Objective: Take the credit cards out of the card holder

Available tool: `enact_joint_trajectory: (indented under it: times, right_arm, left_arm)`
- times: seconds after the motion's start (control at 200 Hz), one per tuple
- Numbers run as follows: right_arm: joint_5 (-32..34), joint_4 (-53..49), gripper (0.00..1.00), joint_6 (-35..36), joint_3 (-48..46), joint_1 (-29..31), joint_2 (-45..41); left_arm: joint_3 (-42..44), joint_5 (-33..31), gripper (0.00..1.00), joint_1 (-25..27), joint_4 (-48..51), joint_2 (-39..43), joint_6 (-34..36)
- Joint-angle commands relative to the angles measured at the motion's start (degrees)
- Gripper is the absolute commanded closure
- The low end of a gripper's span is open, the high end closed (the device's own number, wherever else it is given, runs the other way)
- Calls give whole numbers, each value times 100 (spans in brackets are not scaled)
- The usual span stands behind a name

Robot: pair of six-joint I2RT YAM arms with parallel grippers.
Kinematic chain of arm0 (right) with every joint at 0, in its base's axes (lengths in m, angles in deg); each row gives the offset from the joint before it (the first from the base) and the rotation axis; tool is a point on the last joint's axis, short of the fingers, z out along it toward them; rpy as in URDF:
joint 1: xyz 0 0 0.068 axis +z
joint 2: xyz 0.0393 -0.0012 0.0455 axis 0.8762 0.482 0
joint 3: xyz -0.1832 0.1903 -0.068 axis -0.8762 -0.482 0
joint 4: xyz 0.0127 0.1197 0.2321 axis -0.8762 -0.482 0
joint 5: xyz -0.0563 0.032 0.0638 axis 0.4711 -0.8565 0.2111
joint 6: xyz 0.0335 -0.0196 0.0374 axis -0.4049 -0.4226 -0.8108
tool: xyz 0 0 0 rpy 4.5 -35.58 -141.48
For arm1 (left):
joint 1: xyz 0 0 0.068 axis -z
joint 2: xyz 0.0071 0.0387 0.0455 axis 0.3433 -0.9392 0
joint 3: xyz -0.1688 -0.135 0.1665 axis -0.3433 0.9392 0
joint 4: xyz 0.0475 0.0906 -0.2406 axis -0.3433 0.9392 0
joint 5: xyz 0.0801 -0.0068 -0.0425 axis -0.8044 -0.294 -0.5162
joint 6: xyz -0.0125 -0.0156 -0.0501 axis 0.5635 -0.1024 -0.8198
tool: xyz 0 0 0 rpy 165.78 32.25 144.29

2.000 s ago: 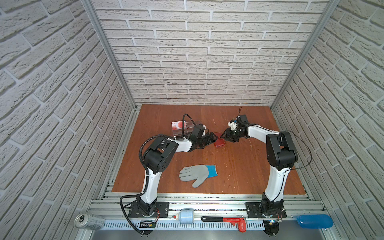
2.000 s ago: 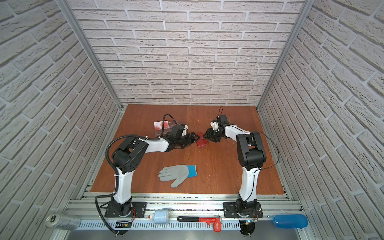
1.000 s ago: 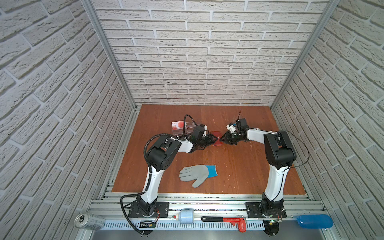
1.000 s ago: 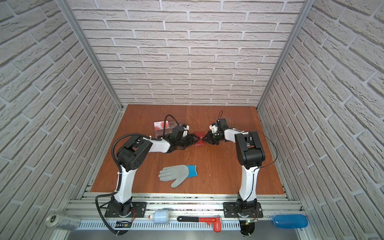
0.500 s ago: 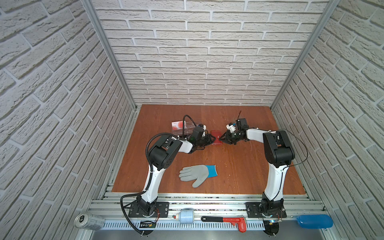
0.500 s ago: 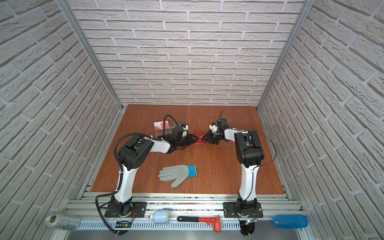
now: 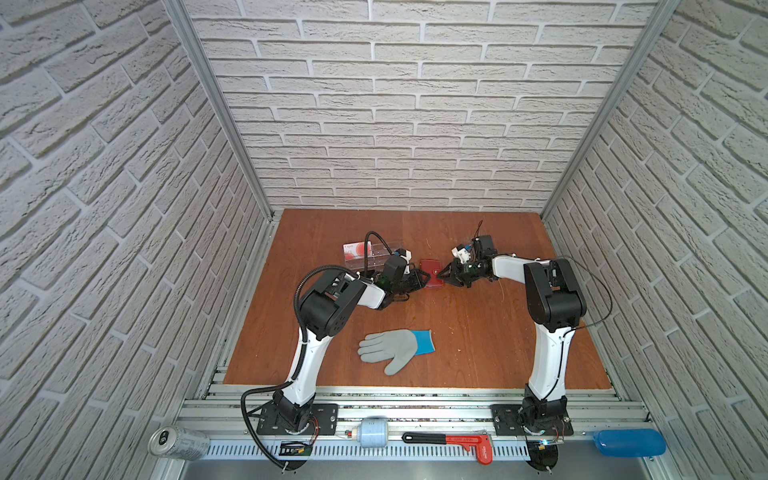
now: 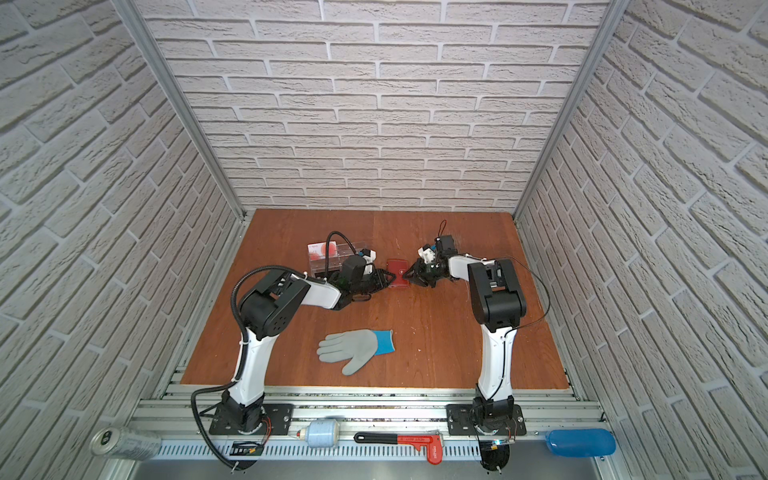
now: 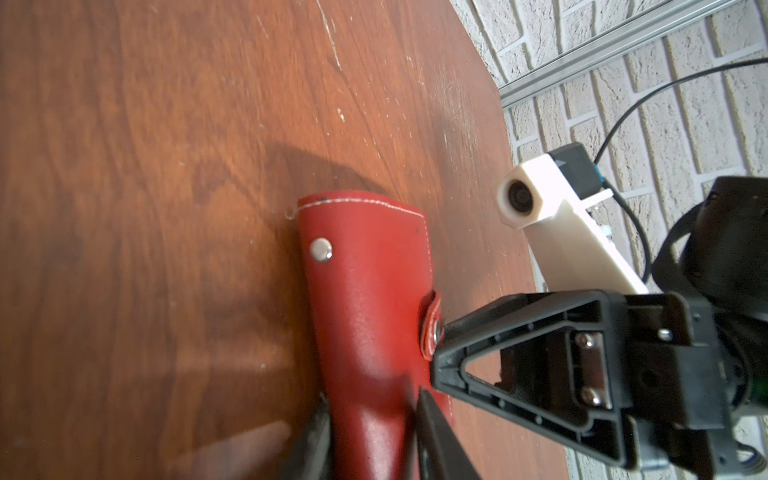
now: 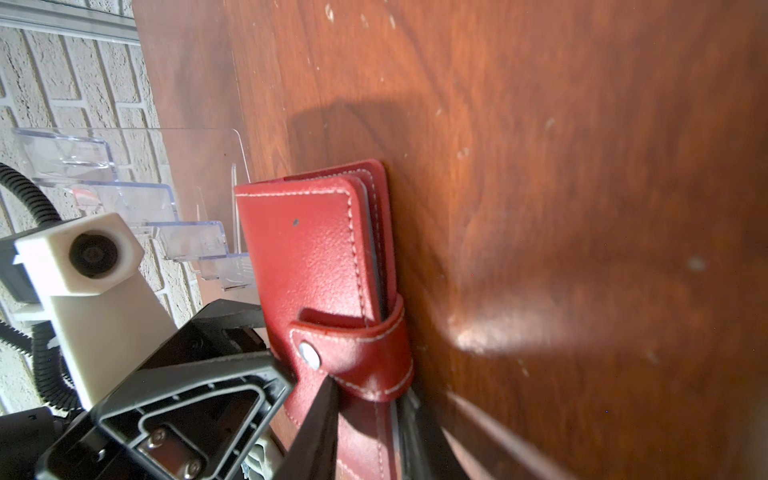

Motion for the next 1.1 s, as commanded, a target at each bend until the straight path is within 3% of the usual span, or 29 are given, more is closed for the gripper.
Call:
enact_joint_trajectory:
  times: [0.0,0.205,0.39,0.65,0.89,1.095]
  right_arm:
    - [392,62,74,-15,-32,164,391]
    - [387,91,74,-16,-67,163,366]
    - [447,35,69,-15,-117,163,208]
    - [968,-348,43,70,-308,126,-712]
    - [1760,-858,33,148,-532,110,-2015]
    - [2238,-1507,32,336,-403,154,-2668]
  left_arm:
    - [-3,462,68,320,-769,-2,43]
    - [13,467,74,399,-904,14,17]
    - [48,428,87,426,-865,130,66]
    - [68,236,100,399,-260,445,395]
    - [-116,-471,100,439,1086,1107,1172]
    - [-497,-1500,100,770,2263,1507,1783]
